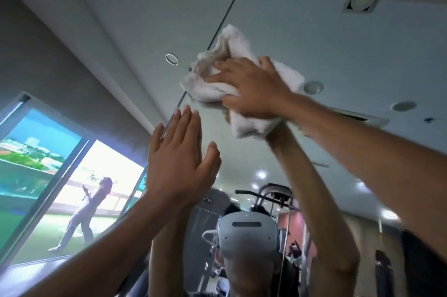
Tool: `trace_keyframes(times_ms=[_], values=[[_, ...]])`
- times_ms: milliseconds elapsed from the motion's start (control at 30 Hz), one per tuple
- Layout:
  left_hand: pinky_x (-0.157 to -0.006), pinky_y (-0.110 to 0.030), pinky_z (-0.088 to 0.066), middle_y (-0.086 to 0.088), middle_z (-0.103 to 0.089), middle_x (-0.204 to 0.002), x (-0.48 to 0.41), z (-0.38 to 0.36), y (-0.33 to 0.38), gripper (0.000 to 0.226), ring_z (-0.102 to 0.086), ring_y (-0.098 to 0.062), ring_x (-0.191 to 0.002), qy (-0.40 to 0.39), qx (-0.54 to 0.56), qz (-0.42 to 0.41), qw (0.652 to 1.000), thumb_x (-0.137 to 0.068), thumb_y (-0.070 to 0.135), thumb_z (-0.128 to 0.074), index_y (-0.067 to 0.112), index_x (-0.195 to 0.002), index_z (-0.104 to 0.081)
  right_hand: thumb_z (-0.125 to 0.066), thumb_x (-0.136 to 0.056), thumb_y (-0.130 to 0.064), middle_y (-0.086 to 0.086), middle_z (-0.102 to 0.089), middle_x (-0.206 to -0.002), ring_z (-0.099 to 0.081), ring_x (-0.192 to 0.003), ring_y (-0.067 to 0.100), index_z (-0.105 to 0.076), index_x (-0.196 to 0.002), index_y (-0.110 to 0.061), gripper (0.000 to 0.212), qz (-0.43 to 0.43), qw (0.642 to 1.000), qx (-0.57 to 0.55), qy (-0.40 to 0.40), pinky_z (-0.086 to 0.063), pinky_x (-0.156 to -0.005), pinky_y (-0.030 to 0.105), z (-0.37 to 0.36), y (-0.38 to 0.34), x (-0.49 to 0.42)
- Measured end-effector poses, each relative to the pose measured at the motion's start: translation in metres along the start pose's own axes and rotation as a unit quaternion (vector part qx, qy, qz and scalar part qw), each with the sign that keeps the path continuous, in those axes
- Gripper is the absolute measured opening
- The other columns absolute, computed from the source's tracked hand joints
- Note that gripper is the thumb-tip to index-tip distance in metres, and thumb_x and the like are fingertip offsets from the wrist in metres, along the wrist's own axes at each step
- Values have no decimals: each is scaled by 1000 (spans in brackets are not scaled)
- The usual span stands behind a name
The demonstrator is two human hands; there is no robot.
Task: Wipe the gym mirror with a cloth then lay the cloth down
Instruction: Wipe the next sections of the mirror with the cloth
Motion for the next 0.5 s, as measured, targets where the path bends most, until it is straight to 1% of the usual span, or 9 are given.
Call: trace_keyframes(times_ms=[33, 67, 100, 167, 233, 267, 300, 367, 500], values=[[-125, -34, 4, 4, -6, -168, 1, 0, -1, 87, 4, -7, -154, -2, 0, 1, 1000, -85, 61, -6, 19, -161, -16, -40, -87, -47, -21, -31, -157, -24, -144, 8, -43, -142, -47, 55, 27, 999, -21, -21, -24, -105, 47, 6, 11, 2], [-125, -34, 6, 4, -4, -168, 2, 0, -1, 88, 5, -7, -154, -3, 2, 2, 1000, -85, 61, -5, 20, -161, -14, -39, -84, -45, -21, -35, -154, -28, -143, 10, -44, -140, -46, 56, 22, 999, -33, -29, -28, -103, 49, 11, 28, 1], [-124, -33, 8, 5, -1, -168, 2, -1, -1, 88, 7, -7, -154, -4, 5, 3, 1000, -84, 61, -3, 20, -162, -12, -38, -84, -43, -19, -42, -148, -36, -139, 17, -45, -138, -45, 54, -15, 999, -36, -20, -34, -101, 52, 14, 52, -6], [-123, -31, 12, 7, 2, -167, 3, -1, -2, 88, 10, -6, -153, -2, 9, 5, 1000, -84, 62, -1, 22, -161, -8, -35, -87, -43, -10, -49, -137, -45, -130, 29, -44, -135, -43, 49, -154, 987, -14, 38, -38, -98, 56, 13, 94, -25], [-122, -29, 14, 8, 4, -167, 4, -1, -2, 88, 11, -5, -153, 1, 9, 4, 1000, -83, 62, 1, 23, -161, -6, -35, -87, -47, -4, -45, -146, -38, -135, 28, -42, -141, -40, 55, -304, 950, 23, 72, -28, -105, 56, 4, 102, -48], [-122, -29, 15, 9, 6, -167, 4, -1, -2, 88, 13, -4, -152, 2, 7, 2, 1000, -83, 62, 3, 23, -161, -5, -35, -87, -48, -3, -41, -151, -34, -139, 26, -40, -144, -38, 58, -333, 939, 34, 78, -24, -108, 56, -2, 93, -61], [-122, -29, 15, 9, 6, -167, 3, 0, -2, 88, 14, -4, -152, 5, 6, -1, 1000, -83, 62, 3, 23, -161, -5, -36, -88, -47, -2, -38, -154, -31, -141, 25, -38, -146, -37, 59, -329, 940, 39, 84, -21, -110, 57, -5, 78, -73], [-122, -29, 15, 8, 5, -167, 2, 0, -1, 87, 14, -4, -152, 6, 7, -6, 1000, -84, 61, 2, 23, -161, -6, -36, -92, -46, -5, -34, -157, -28, -144, 21, -36, -147, -38, 55, -270, 959, 31, 78, -19, -111, 56, -7, 41, -87], [-123, -29, 11, 3, -4, -167, 4, 1, -2, 84, 5, -9, -154, 10, 8, -25, 1000, -88, 58, -4, 18, -161, -14, -37, -94, -47, -10, -28, -160, -24, -146, 16, -31, -149, -46, 55, -93, 995, 10, 31, -20, -112, 56, -16, -28, -67]])
Point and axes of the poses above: each hand's wrist, its own x-axis away from the middle knuckle, its own z-axis out of the back of the hand, y = z × x, the point moved 5 cm from there along -x, towards the middle knuckle
